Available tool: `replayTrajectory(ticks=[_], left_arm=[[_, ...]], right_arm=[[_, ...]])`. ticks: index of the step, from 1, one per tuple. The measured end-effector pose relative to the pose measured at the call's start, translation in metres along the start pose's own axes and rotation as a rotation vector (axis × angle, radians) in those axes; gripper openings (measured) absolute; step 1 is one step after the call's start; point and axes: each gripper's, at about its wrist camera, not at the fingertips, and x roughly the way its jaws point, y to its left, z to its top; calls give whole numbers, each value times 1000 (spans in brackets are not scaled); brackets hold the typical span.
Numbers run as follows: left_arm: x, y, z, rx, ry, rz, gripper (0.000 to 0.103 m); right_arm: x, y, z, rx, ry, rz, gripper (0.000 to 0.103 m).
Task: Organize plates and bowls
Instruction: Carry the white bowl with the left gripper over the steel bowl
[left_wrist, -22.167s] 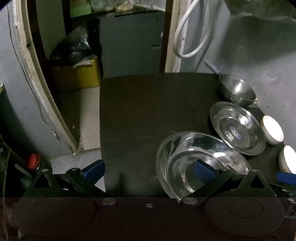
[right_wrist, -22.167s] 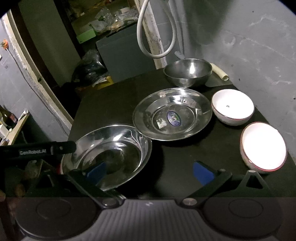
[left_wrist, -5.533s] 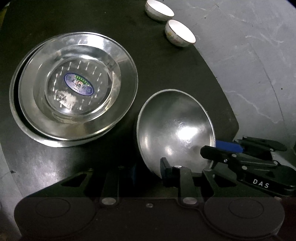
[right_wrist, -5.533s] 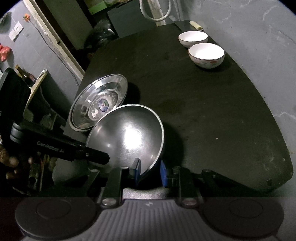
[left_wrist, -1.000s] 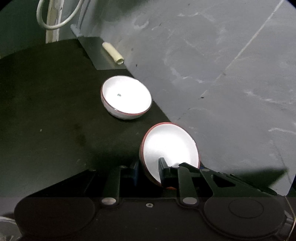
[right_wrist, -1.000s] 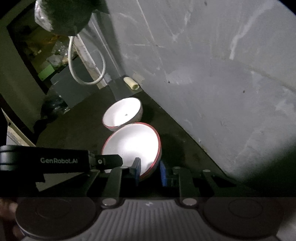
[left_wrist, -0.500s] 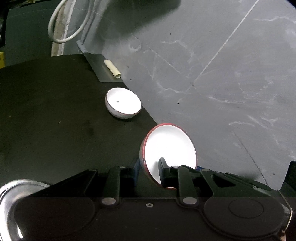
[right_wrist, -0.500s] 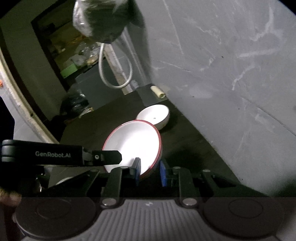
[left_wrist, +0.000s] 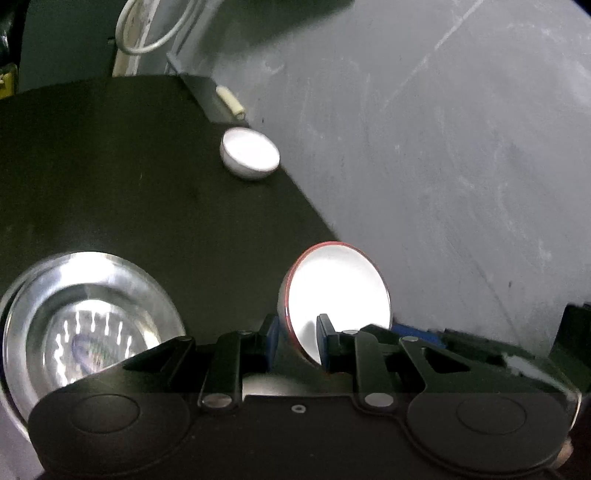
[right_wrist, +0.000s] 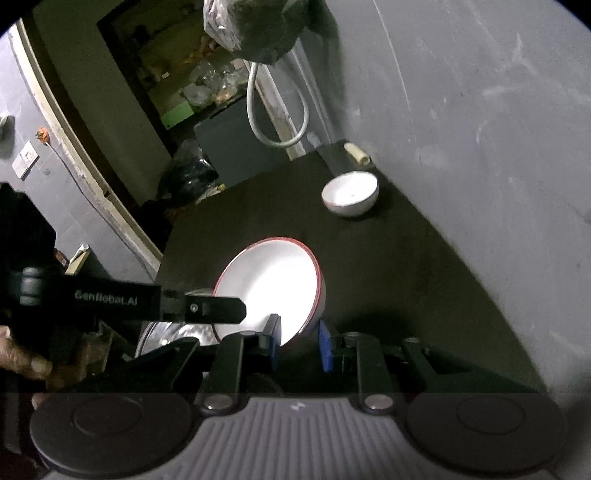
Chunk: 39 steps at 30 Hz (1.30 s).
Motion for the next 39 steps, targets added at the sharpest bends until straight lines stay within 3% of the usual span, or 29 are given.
replayTrajectory(ticks=[8, 17, 25, 39], left_arm=[[-4, 0, -33, 32, 94, 29, 23], [-6, -1, -47, 49, 189, 53, 23], [-20, 4, -54, 29, 226, 68, 24], [-16, 8, -63, 7, 285, 100, 27]], right_arm=[[-6, 8, -23, -24, 84, 22, 25], [-7, 14, -35, -68, 165, 50, 25], [-8, 30, -35, -166, 204, 79, 25], [8, 38, -40, -198, 297, 105, 25]])
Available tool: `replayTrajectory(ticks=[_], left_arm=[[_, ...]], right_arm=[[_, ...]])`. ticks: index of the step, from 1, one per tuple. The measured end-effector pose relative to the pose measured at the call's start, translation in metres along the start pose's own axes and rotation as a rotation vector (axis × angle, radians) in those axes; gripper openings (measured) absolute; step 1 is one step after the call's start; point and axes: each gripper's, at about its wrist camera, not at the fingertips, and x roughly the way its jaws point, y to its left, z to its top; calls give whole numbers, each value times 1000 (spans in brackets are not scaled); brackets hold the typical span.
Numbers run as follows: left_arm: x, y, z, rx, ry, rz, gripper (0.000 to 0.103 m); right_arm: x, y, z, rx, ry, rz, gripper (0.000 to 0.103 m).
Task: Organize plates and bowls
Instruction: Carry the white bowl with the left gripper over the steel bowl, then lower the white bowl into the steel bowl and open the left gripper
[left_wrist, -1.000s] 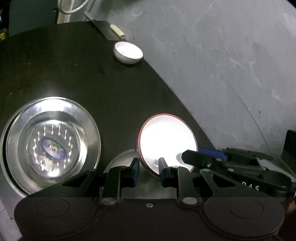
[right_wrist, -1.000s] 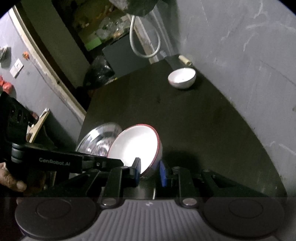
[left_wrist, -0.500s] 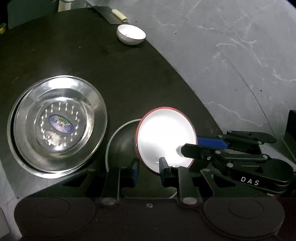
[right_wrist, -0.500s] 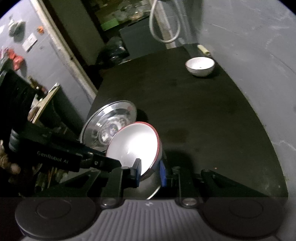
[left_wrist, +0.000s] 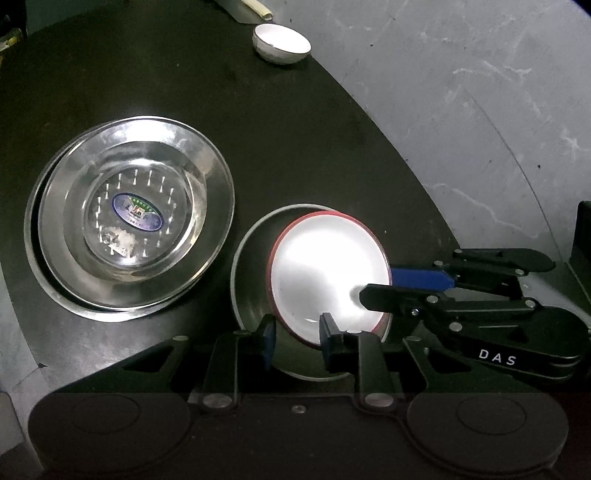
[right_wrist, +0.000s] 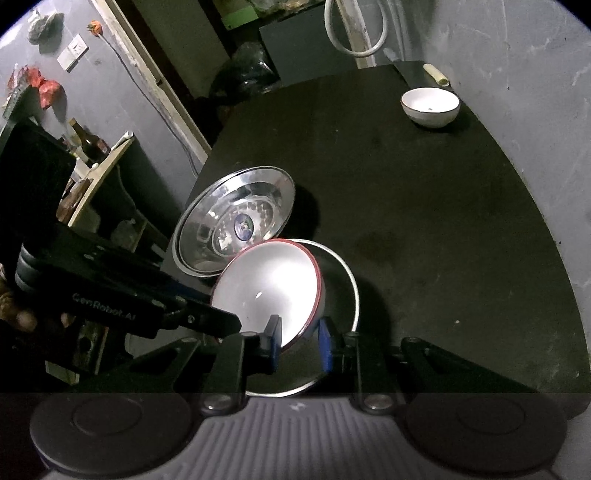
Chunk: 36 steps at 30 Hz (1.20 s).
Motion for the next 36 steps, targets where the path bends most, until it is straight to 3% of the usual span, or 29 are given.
replayTrajectory(ticks=[36], left_arm=[[3, 0, 8, 3, 30, 8, 33]], right_arm=[[10, 2, 4, -29, 55, -28, 26]])
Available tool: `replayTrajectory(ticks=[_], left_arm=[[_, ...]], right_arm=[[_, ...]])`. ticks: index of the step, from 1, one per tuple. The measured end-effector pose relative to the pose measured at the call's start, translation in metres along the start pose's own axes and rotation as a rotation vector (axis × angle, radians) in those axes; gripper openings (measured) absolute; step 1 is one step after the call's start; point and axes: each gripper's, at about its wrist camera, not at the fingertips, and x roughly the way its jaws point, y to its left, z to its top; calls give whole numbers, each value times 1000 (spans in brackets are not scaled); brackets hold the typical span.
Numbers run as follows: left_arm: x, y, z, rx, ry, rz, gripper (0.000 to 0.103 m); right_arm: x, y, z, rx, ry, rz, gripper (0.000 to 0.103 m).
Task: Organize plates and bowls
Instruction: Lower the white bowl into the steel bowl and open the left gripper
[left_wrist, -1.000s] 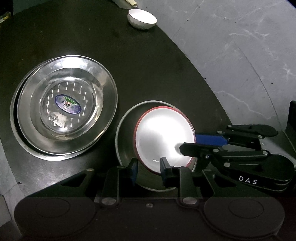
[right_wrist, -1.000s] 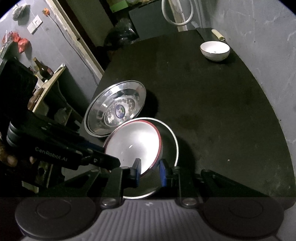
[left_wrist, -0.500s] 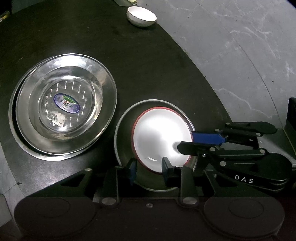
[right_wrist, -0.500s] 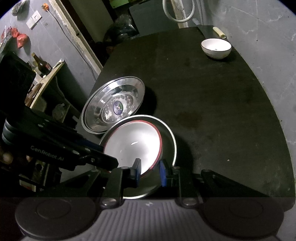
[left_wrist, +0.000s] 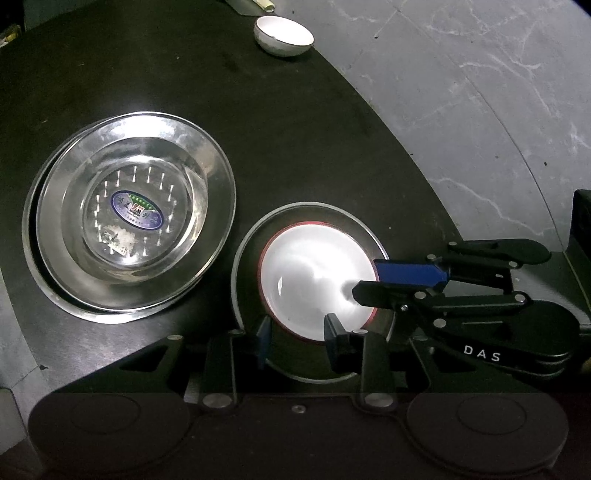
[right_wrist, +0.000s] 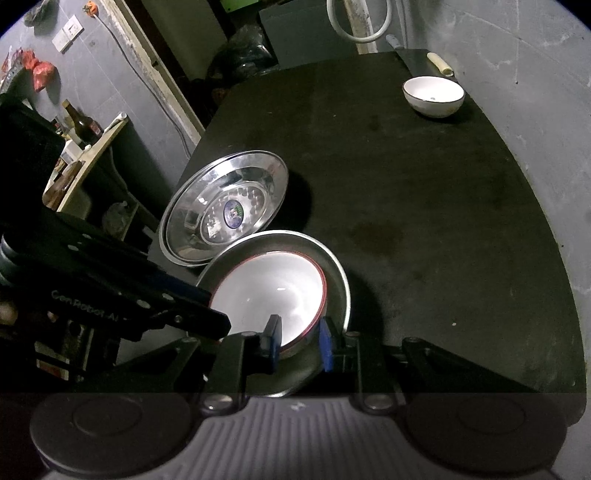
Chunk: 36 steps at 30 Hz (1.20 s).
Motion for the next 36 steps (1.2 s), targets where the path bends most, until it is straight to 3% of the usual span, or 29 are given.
replayTrajectory(ticks=[7, 21, 24, 26, 31, 33, 34, 35, 36], left_arm=[[-4, -1, 1, 5, -9, -4, 33], [-15, -9, 5, 41, -37, 26, 44], [-21, -11, 8, 43, -64, 27, 51], [-27, -11, 11, 32, -101, 22, 62], [-37, -6, 18, -13, -180, 38, 81], [-39, -3, 21, -35, -189, 58, 92], [-39, -2, 23, -50, -187, 76, 100], [-40, 0, 26, -59, -186, 90, 102], [-41, 1, 28, -64, -187, 99, 102]], right_arm=[[-1, 1, 0, -13, 3, -5, 26], [-14, -2, -1, -9, -40, -7, 31], [-19, -3, -1, -5, -57, -9, 33], [-22, -5, -1, 5, -73, -8, 45], [-28, -13, -2, 48, -110, -10, 61], [-30, -16, -3, 66, -130, -14, 74], [-31, -18, -3, 77, -144, -15, 87], [-31, -21, -4, 93, -162, -14, 100], [-32, -24, -5, 112, -181, -9, 103]])
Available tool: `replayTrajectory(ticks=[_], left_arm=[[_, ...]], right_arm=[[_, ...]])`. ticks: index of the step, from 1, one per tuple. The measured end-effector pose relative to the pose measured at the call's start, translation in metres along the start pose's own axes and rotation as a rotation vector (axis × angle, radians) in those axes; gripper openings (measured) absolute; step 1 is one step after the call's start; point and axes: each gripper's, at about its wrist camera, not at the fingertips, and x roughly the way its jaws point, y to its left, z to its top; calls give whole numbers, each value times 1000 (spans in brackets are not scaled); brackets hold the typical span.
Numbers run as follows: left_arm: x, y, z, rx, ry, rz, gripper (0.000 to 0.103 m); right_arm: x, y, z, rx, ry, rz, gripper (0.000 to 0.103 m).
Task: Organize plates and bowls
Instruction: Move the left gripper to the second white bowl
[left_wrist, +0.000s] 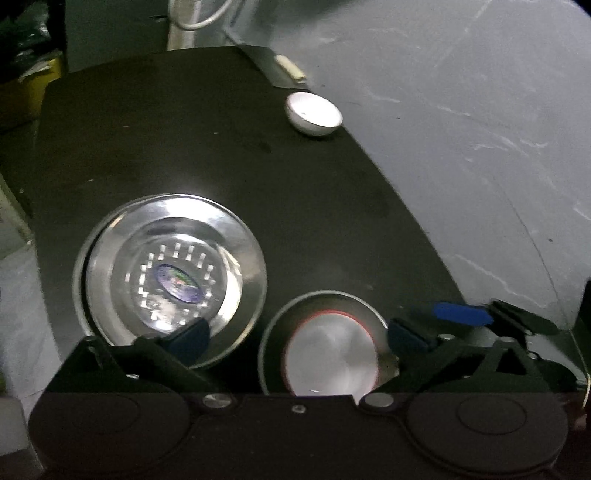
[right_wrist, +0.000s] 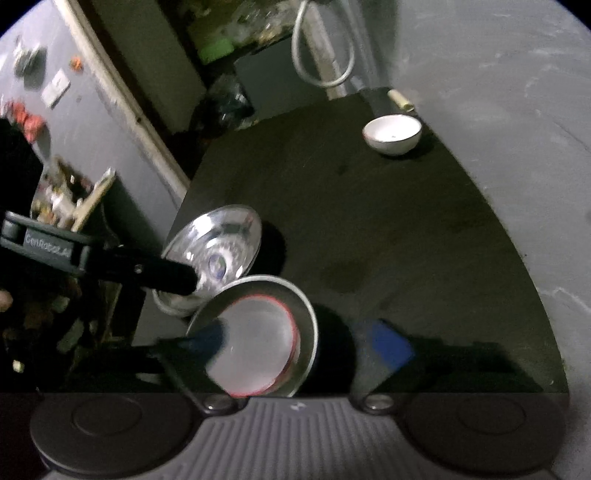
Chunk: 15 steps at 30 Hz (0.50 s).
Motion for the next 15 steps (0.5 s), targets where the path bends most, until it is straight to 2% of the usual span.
replayTrajectory(ticks=[5, 9, 12, 15], left_arm=[[-4, 0, 7, 5, -26, 12, 102], [-6, 7, 16, -39, -69, 19, 102], [-11, 13, 27, -91, -140, 13, 102], [-19, 22, 43, -166, -263, -12, 102]], right_arm=[[7, -18, -3, 109, -57, 23, 103], [14, -29, -2, 168, -98, 26, 103], [19, -33, 0, 192, -127, 19, 103], [24, -38, 10, 218, -155, 1, 103]])
